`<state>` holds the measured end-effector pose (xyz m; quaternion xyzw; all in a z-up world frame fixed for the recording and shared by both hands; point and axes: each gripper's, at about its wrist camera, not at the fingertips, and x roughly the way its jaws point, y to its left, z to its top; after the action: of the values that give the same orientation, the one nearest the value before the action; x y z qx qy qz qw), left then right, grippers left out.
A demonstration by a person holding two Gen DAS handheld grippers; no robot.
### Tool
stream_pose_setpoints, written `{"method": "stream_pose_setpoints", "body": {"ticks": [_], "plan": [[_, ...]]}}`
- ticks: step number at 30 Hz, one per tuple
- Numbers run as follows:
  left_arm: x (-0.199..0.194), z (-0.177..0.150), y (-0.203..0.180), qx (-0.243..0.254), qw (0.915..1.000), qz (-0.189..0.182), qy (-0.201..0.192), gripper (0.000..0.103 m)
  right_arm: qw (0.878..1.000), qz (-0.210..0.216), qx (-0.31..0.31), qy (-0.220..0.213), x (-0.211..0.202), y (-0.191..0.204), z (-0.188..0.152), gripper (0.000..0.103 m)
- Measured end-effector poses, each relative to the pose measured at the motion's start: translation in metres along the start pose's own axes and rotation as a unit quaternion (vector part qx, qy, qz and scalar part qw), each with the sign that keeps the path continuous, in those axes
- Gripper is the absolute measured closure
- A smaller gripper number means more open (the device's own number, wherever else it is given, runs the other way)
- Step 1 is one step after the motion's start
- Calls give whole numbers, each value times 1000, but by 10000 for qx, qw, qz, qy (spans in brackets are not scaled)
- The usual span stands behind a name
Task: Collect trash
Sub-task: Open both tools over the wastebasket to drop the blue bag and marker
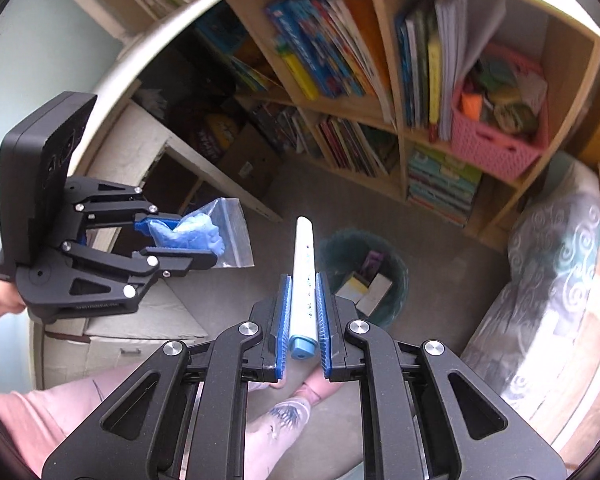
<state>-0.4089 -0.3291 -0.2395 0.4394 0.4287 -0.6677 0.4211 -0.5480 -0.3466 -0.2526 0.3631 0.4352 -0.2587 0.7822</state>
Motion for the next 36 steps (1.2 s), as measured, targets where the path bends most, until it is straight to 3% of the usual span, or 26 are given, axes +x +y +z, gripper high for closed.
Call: {"method": "stream_pose_setpoints", "body": {"ticks": [10,24,26,27,28,29,31,36], "plan": [[66,1,13,17,9992,7,405,79,9958,96,894,176,61,-35,-18,89],[154,4,31,77,9958,-140,907,79,9809,270,1913,223,133,-76,-39,89],[163,7,34,44,9951,-124,983,61,9793,290,1992,222,142,-80,-36,83],[165,7,36,20,9951,-97,985,43,9779,297,2058,234,145,-82,-36,69],[167,8,38,0,9951,-136,975,39,9764,251,2135,205,146,-85,-36,48],[169,9,39,-3,9948,-82,1013,39,9755,213,2184,128,144,-87,-34,43],[170,9,42,-14,9943,-22,1067,32,9734,271,2276,32,141,-91,-33,42],[162,6,49,-97,9945,28,1041,31,9737,314,2259,-2,128,-96,-28,42]]}}
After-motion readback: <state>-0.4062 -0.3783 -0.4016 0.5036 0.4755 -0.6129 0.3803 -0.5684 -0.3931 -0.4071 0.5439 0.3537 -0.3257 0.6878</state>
